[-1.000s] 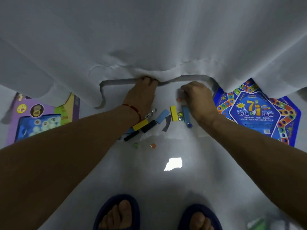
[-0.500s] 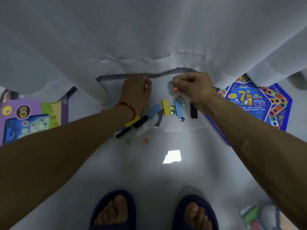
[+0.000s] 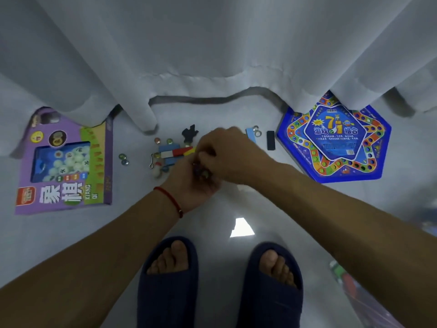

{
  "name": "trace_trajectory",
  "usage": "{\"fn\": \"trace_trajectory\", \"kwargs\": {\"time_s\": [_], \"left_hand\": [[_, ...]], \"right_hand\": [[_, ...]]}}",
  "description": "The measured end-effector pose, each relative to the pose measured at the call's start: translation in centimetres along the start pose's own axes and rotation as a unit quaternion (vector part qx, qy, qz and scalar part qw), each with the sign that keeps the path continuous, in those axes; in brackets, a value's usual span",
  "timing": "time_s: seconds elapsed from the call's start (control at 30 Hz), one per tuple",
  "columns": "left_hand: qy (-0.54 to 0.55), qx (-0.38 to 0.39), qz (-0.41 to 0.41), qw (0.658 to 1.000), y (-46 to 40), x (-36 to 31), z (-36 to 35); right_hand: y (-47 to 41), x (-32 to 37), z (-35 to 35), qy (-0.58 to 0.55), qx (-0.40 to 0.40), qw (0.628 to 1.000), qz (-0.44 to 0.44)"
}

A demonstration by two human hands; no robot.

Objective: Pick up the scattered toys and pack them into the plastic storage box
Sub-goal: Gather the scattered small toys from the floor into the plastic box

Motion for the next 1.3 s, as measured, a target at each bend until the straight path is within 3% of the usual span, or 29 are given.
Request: {"fn": "trace_trajectory", "kwargs": {"time_s": [0.1, 0.23, 0.53, 0.73, 0.97, 1.1, 1.2, 1.3], "left_hand": [[0.003, -0.057, 0.023, 0.998, 0.3, 0.5, 0.8], [-0.034, -0.069, 0.003, 0.997, 0.3, 0.3, 0.0], [-0.095, -0.084, -0.013, 0.992, -0.6, -1.0, 0.0], [-0.084, -0.1, -0.022, 0.991, -0.8, -1.9, -0.1], [-0.061, -0.089, -0.021, 0.994, -0.4, -1.3, -1.4], [-0.066, -0.09, -0.016, 0.994, 0.5, 0.3, -3.4], [-0.088, -0.075, -0.007, 0.993, 1.9, 1.9, -5.8], [-0.12, -0.026, 0.012, 0.992, 4.1, 4.1, -9.8]], "right_hand": [[-0.5, -6.0, 1.2, 0.025, -0.09, 0.989, -0.118], [-0.1, -13.6, 0.6, 0.123, -0.038, 0.964, -0.232], [-2.1, -13.8, -1.4, 0.226, -0.003, 0.957, -0.179], [-2.8, -14.7, -2.3, 0.233, 0.002, 0.963, -0.135], [-2.2, -15.4, -2.6, 0.176, -0.004, 0.969, -0.171], [-0.7, -15.0, -0.6, 0.106, -0.062, 0.97, -0.209], [1.9, -14.3, 3.1, -0.046, -0.024, 0.959, -0.278], [6.8, -12.7, 8.4, -0.289, -0.027, 0.901, -0.324]]}}
Point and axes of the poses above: each hand's wrist, its own y-axis away from the middle knuckle, its own z-axis out of the back of the hand, x = y × z, the point moved 3 cm from there along -y, towards the middle knuckle, and after that the axes turned 4 degrees about y, right-handed, at the moved point
